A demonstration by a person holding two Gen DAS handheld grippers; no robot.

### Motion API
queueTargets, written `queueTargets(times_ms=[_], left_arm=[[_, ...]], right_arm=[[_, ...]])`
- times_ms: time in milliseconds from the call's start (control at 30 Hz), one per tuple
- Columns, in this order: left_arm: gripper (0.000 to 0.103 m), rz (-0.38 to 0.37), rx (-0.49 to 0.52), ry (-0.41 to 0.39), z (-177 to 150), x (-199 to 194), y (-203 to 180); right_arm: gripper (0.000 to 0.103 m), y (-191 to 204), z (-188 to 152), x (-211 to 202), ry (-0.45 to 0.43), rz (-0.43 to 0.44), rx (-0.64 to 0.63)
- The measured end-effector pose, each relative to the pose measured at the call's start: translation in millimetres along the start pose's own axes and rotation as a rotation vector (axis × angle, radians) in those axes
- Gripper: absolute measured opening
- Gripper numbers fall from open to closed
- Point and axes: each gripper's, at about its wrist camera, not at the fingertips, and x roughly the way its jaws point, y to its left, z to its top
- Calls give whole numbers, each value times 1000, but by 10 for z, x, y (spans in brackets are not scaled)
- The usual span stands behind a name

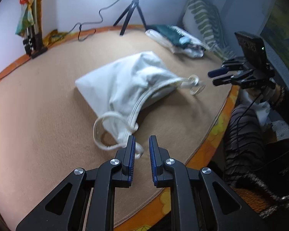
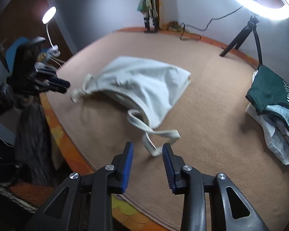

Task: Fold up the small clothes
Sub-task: 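Open both tools and move them to the strap edge of the bundle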

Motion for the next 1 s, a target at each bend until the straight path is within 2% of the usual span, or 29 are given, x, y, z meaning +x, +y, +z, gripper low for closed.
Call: queueTargets(times_ms=[133, 233, 333, 500, 600, 700, 767, 833, 867, 900, 933, 1000], left_arm=[[13, 11, -23, -71, 299, 86, 17], [13, 30, -44, -88, 488, 340, 0], [13, 67, -36, -71, 596, 655, -27], [13, 104, 18, 34, 503, 994, -50], [15, 92, 17, 43, 363, 964, 2], [15, 70, -12, 48, 289, 831, 64], [15, 61, -51, 12, 306, 699, 156], [15, 66, -102, -28, 360, 596, 262], [15, 77, -132, -43, 387, 558, 333], [15, 84, -161, -54, 407, 536, 392], [18, 83, -197, -64, 405, 503, 458], [37, 80, -258, -64, 371, 481, 549]], right_arm=[[30, 43, 307, 122, -59, 3, 24], [22, 96, 538, 418, -41, -80, 11], [20, 98, 648, 734, -11, -85, 43], [18, 58, 504, 1049, 100, -117, 36], [18, 56, 355, 983, 119, -107, 1], [22, -15, 367, 749, 79, -48, 39], [22, -82, 422, 637, 24, -26, 64], [24, -198, 525, 596, -11, -44, 117], [26, -256, 566, 606, -20, -58, 149], [36, -330, 606, 627, -29, -67, 190], [44, -415, 626, 652, -34, -58, 229], [44, -598, 652, 709, -46, -28, 305]])
